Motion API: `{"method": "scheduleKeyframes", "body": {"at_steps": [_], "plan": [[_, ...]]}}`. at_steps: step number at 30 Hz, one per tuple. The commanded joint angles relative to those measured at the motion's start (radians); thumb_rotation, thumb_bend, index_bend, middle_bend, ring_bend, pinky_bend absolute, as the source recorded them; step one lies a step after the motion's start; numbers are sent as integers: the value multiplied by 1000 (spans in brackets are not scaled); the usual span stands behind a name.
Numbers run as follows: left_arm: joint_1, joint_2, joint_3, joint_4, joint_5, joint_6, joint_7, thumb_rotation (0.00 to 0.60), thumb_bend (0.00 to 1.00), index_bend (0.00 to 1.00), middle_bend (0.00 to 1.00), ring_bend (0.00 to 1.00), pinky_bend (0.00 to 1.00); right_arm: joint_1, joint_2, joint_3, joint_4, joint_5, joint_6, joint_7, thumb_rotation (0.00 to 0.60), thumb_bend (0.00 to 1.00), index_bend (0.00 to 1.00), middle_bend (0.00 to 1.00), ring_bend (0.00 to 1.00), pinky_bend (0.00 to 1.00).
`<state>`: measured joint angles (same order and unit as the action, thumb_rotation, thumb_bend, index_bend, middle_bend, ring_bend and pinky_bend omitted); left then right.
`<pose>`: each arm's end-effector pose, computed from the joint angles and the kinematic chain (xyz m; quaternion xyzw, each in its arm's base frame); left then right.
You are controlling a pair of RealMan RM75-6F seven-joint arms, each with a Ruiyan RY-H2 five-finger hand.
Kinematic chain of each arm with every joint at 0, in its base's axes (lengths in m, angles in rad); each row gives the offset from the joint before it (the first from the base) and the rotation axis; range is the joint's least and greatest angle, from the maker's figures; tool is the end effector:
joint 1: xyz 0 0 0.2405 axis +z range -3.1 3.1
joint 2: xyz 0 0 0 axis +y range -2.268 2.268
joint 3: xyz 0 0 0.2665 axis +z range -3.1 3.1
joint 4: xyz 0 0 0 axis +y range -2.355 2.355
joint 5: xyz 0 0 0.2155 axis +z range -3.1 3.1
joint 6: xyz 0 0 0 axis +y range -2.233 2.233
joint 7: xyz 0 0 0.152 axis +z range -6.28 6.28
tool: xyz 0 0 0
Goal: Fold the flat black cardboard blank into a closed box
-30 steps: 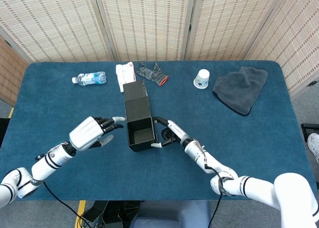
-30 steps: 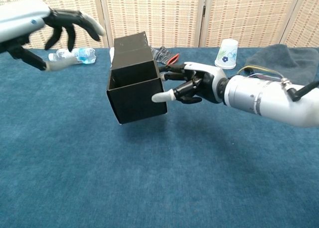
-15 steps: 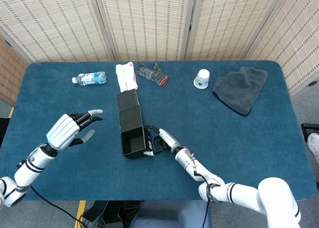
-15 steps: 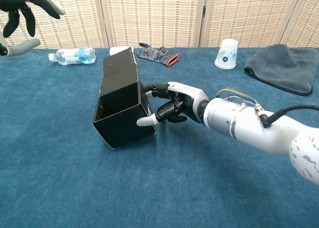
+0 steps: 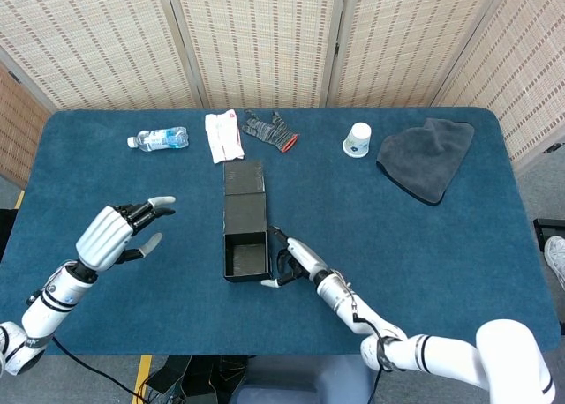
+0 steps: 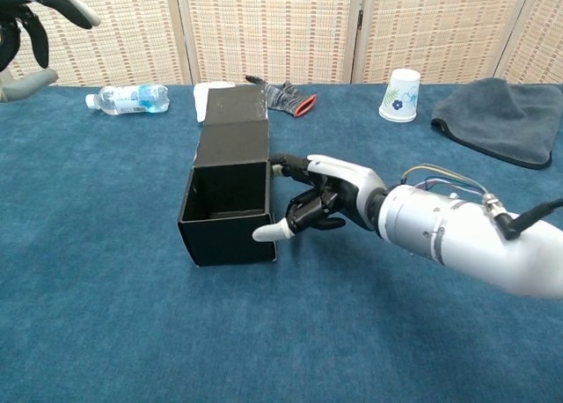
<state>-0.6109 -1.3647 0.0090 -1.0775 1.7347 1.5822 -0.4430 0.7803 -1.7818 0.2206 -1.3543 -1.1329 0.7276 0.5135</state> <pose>-0.2261 0.3392 0.1142 -0.7122 -0.2127 -0.5744 0.3429 -0.1102 -0.3308 -0.1171 0.5473 -0.7076 0.4288 0.1260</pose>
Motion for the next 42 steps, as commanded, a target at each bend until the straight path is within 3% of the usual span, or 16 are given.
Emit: {"method": "scheduleKeyframes", "body": {"at_steps": [1,8,13,20,24,31,38,42], "plan": [[8,9,-4,-22,-13,-13,-12,600,411,245,224,489,680,-30,70,-7,-90,70,7,-82,600,4,0,0,631,1000],[30,51,-10,-142,-85,-95,-66,600,401,232,224,470,671,-66,206,-19,-229,163,1,-165,600,15,0,0,630,1000],[42,92,-10,-230,-151,-187,-119,600,286,180,213,470,667,-90,319,-18,-338,204,5,-193,600,33,0,0,630,1000],[36,162,11,-327,-205,-345,-240,600,205,60,142,480,667,-159,546,25,-549,129,40,-154,600,64,0,19,630,1000],[28,176,27,-348,-214,-424,-294,600,168,2,71,484,667,-199,637,63,-609,86,70,-96,600,64,0,41,630,1000],[-4,148,54,-331,-170,-527,-422,600,147,0,0,505,683,-243,713,103,-666,9,111,-7,600,64,0,65,630,1000],[-52,80,80,-274,-113,-608,-519,600,140,0,0,527,710,-263,731,96,-674,-34,118,44,600,64,0,75,630,1000],[-82,26,68,-232,-117,-647,-544,600,137,0,0,528,734,-271,734,91,-671,-58,128,67,600,64,0,75,630,1000]]}}
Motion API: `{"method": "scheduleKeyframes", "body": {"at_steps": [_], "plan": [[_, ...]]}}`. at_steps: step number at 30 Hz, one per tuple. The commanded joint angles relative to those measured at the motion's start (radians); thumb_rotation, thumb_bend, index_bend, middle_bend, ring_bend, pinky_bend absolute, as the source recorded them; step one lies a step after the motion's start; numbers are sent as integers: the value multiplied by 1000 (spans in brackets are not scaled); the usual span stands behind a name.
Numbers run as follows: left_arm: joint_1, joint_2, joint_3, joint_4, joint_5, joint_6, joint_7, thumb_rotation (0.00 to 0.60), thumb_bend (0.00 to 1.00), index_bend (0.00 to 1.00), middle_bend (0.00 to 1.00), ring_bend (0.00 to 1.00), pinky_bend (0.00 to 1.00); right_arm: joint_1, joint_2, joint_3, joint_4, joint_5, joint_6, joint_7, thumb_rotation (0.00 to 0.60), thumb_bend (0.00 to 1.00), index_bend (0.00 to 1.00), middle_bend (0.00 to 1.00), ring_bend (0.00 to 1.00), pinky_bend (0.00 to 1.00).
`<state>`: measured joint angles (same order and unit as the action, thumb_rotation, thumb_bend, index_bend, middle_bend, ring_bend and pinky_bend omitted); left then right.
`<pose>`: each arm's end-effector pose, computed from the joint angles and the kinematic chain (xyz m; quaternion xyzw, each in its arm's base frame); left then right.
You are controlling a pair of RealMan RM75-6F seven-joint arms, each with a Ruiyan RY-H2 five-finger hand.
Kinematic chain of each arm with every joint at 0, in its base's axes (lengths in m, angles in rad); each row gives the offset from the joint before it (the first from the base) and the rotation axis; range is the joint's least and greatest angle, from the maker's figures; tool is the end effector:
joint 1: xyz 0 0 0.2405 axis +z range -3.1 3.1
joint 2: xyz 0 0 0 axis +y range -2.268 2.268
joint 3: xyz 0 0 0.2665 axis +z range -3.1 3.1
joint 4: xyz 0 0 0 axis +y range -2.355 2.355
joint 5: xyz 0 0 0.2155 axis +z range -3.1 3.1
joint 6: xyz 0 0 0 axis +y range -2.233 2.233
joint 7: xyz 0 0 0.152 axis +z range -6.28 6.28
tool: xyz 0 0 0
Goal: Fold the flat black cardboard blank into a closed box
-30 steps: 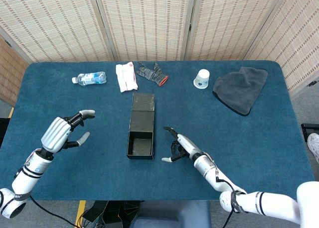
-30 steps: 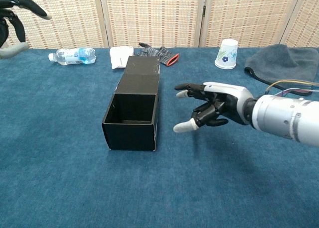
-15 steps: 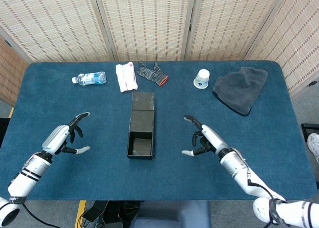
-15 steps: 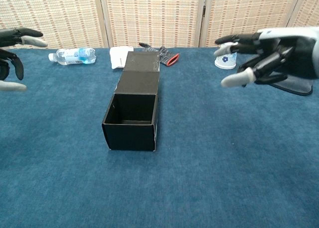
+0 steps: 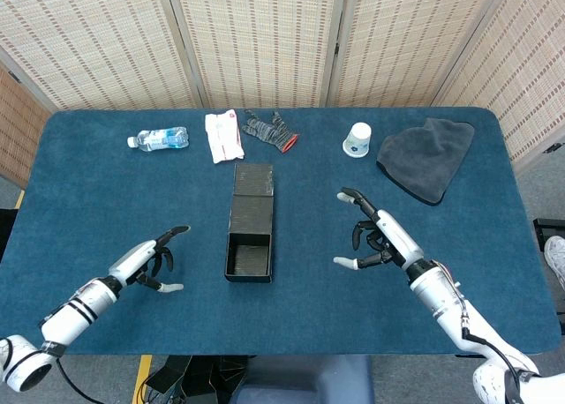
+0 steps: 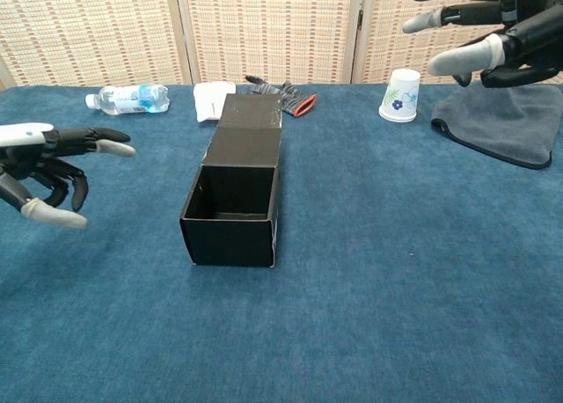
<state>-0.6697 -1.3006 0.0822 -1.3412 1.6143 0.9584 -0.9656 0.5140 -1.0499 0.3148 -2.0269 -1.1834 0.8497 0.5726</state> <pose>-0.2516 0.3261 0.0343 -0.6295 -0.6292 -0.4116 0.1959 -0.1405 -0.3023 0.1020 0.4975 -0.6812 0.5062 0.1795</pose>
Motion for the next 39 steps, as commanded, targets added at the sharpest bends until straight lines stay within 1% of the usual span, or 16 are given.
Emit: {"method": "scheduleKeyframes", "body": {"at_steps": [1,7,11,26,32,39], "plan": [[-27,-49,-10,39,0,-26,-26,600,137,0,0,529,738,-7,3,-4,4,-11,9,10,600,64,0,75,630,1000],[-52,-125,-26,99,-17,-60,-51,600,137,0,0,535,762,-17,7,-7,11,-27,23,44,600,64,0,76,630,1000],[-63,-168,-38,140,-24,-65,-66,600,137,0,0,539,767,-26,7,-19,18,-50,36,52,600,64,0,80,630,1000],[-106,-267,-46,219,-42,-124,-113,600,136,0,0,550,775,-44,19,-37,38,-89,54,127,600,63,0,85,630,1000],[-117,-303,-54,249,-43,-122,-141,600,136,0,0,556,776,-50,22,-45,47,-96,62,140,600,64,0,89,630,1000],[-133,-338,-51,286,-41,-134,-169,600,137,0,0,573,777,-53,24,-51,64,-104,67,166,600,64,0,89,630,1000]]}}
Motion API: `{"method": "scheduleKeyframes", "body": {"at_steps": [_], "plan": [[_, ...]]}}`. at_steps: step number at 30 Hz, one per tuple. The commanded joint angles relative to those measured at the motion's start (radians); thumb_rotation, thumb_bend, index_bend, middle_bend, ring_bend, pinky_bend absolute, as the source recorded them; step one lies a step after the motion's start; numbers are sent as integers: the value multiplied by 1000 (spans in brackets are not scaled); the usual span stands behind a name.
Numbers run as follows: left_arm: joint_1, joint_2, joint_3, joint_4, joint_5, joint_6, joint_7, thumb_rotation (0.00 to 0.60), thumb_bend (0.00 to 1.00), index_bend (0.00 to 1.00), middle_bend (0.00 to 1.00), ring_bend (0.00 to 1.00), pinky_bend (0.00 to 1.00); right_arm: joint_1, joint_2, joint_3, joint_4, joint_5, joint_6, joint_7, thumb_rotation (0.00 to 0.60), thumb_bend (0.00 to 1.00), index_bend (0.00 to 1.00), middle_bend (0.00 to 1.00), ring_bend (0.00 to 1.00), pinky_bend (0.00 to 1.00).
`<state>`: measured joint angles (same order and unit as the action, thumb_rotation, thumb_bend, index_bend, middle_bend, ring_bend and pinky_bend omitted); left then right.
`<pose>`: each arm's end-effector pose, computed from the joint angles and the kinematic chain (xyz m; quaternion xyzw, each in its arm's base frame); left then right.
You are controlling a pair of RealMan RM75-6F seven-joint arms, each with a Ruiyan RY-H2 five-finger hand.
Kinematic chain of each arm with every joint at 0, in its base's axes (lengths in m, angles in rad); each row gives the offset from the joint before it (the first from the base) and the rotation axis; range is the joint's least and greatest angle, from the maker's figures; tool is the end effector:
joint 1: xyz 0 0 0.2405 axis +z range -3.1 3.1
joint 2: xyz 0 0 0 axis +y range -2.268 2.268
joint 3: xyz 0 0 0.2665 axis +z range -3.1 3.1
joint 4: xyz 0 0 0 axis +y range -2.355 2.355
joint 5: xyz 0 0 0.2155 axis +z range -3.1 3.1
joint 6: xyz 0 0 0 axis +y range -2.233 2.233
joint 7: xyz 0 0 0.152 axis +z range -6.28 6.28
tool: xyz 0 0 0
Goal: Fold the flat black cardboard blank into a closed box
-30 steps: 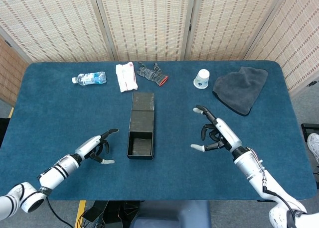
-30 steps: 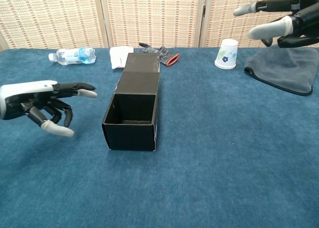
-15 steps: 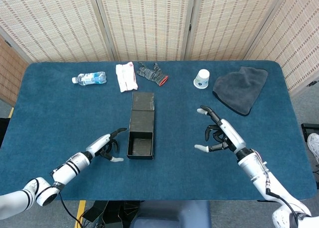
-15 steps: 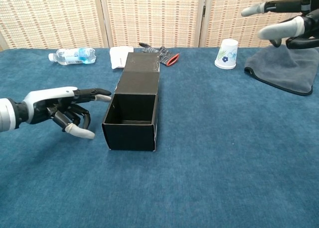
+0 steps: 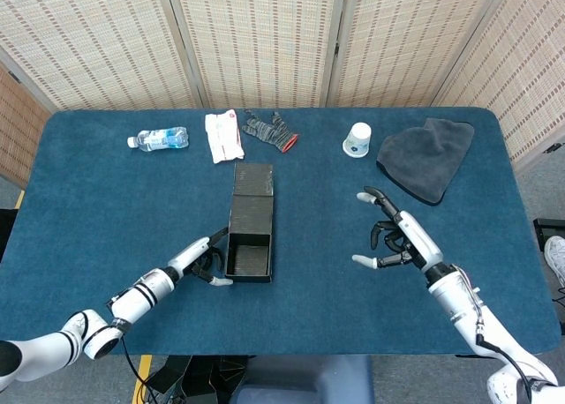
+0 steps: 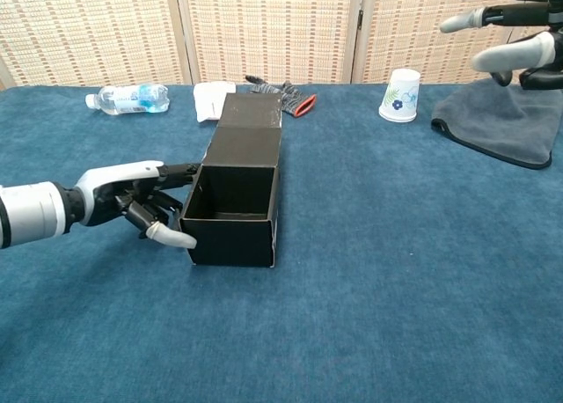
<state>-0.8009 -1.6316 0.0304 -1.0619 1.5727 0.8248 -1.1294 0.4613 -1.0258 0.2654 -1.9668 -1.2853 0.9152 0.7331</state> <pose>-0.2069 0.3616 -0.0662 -0.5995 -0.6766 -0.4071 0.1307 -0.1718 -0.2971 0.1138 0.4632 -0.6894 0.5243 0.1878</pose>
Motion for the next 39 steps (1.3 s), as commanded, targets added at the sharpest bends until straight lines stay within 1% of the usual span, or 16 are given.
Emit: {"method": "scheduleKeyframes", "body": {"at_steps": [1,6,8,12,15,20,22,23,25,27,28,29,31,32,35,39], "plan": [[-3,-10,1,11,0,0,-10,600,137,0,0,574,777,-1,0,-2,6,-4,2,9,600,64,0,89,630,1000],[-5,-32,3,38,1,4,-38,600,136,0,0,592,777,0,-3,-4,19,-10,4,26,600,64,0,89,630,1000],[-4,-40,4,46,3,11,-56,600,136,17,11,602,777,1,-5,-4,23,-12,5,32,600,63,0,90,630,1000],[0,-65,5,78,4,26,-101,600,136,128,128,626,777,3,-9,-6,34,-9,5,37,600,64,0,98,631,1000],[4,-82,6,100,8,45,-136,600,136,193,197,645,779,4,-17,-7,39,-1,6,36,600,64,0,98,631,1000],[13,-105,9,135,16,77,-166,600,136,246,253,650,782,10,-36,-5,54,31,7,24,600,64,0,114,629,1000],[18,-108,10,145,19,93,-167,600,136,251,257,651,782,15,-46,-4,62,55,0,13,600,64,0,141,594,998],[21,-105,13,149,25,106,-164,600,136,252,258,651,782,22,-51,-3,68,74,-16,13,600,65,0,158,533,970],[27,-95,19,146,35,129,-162,600,136,252,258,651,782,37,-63,2,84,107,-42,14,600,74,0,166,429,873],[33,-78,25,135,48,157,-150,600,136,252,259,651,781,61,-83,18,101,155,-91,47,600,82,0,166,352,725],[36,-69,29,128,53,168,-144,600,136,252,259,651,781,72,-92,29,107,175,-120,78,600,84,0,169,298,603],[38,-61,31,120,58,178,-139,600,136,252,260,651,782,84,-101,41,116,193,-154,115,600,85,0,170,253,502],[44,-44,32,100,63,202,-124,600,136,253,261,651,782,111,-130,69,151,210,-228,198,600,88,0,139,179,368],[48,-36,31,87,64,213,-115,600,136,254,261,651,782,127,-151,80,179,205,-266,231,600,89,0,102,135,314],[53,-13,30,55,65,234,-97,600,136,254,261,651,782,163,-219,107,253,195,-329,297,600,81,0,30,57,261],[57,10,26,19,63,250,-75,600,136,255,261,651,782,203,-304,136,342,192,-395,362,600,46,0,0,16,222]]}}
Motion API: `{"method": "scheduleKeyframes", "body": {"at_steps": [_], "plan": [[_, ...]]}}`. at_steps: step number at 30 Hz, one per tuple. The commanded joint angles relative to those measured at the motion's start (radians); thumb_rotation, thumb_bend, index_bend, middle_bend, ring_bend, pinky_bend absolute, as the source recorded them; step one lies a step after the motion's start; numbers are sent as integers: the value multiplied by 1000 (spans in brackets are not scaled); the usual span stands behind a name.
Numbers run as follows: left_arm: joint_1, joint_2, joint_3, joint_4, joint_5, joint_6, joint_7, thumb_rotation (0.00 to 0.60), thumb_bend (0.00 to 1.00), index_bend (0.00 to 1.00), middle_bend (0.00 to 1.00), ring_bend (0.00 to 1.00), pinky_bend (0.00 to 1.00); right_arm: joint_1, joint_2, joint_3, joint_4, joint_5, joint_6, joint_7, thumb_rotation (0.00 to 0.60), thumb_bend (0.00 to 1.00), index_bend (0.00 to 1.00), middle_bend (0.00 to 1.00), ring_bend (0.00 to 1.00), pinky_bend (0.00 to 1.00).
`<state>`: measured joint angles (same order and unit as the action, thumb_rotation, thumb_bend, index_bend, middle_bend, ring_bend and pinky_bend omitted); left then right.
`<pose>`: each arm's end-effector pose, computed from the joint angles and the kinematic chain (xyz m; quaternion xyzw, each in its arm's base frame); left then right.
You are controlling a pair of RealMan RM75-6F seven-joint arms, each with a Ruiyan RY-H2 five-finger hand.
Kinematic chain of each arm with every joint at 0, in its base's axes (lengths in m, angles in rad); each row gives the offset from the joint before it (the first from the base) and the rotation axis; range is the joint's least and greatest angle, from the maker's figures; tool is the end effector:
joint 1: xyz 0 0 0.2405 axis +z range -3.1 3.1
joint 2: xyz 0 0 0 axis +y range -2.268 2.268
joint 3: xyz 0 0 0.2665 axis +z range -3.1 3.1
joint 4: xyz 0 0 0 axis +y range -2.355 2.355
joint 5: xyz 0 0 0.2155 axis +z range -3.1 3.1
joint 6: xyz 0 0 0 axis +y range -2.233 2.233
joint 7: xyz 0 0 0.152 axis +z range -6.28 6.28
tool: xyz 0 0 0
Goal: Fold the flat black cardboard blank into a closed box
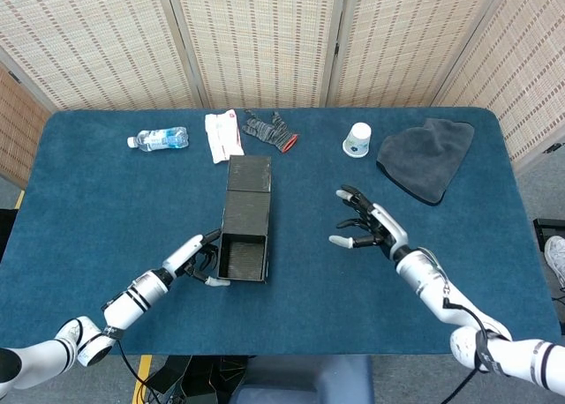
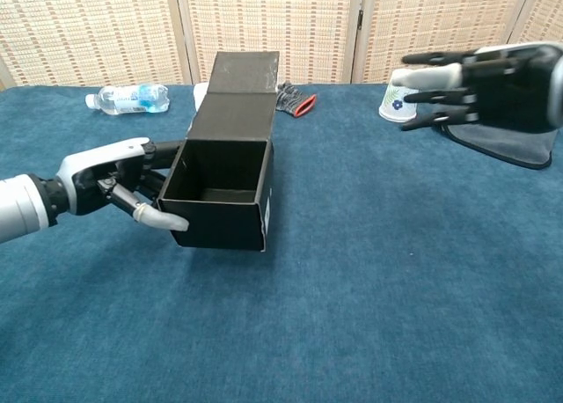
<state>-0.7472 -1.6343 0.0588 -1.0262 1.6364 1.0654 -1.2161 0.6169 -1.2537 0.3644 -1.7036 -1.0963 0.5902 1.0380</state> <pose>-0.2073 0.3524 -0.0441 -0.5794 -0.6461 -0.4887 0.0900 -0.1645 -0.3531 0.0416 0.3277 -0.8168 0.4680 0.0803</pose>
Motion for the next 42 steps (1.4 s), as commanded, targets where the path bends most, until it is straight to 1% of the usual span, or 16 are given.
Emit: {"method": "scheduleKeyframes", "body": {"at_steps": [1,5,10,15,19,23,30,36,42], "plan": [[5,17,-3,-24,-1,12,16,600,136,254,261,651,782,57,-94,42,99,-2,-86,69,600,35,0,0,7,210],[4,29,-3,-47,-4,8,29,600,136,255,261,651,782,95,-174,83,179,-36,-161,144,600,6,0,0,0,162],[0,32,-1,-59,-2,3,38,600,136,254,261,651,782,132,-269,124,269,-104,-198,212,600,0,0,0,0,153],[-4,32,0,-62,-5,-8,40,600,136,254,261,651,782,169,-359,149,358,-173,-194,274,600,0,0,0,0,147],[-10,27,2,-58,-5,-21,40,600,136,254,261,651,782,193,-416,153,420,-236,-156,326,600,0,0,0,0,147],[-14,23,4,-48,-15,-43,26,600,136,254,261,651,782,202,-422,126,440,-327,-93,386,600,0,0,0,0,147],[-23,24,11,-36,-17,-69,-21,600,136,249,261,651,782,213,-380,38,431,-465,44,464,600,0,0,0,0,147],[-32,30,16,-36,-14,-85,-53,600,136,242,261,650,782,245,-331,-46,424,-546,124,522,600,0,0,0,0,146],[-36,36,19,-36,-17,-95,-62,600,136,236,261,648,782,272,-281,-128,416,-594,178,546,600,0,0,0,0,98]]}}
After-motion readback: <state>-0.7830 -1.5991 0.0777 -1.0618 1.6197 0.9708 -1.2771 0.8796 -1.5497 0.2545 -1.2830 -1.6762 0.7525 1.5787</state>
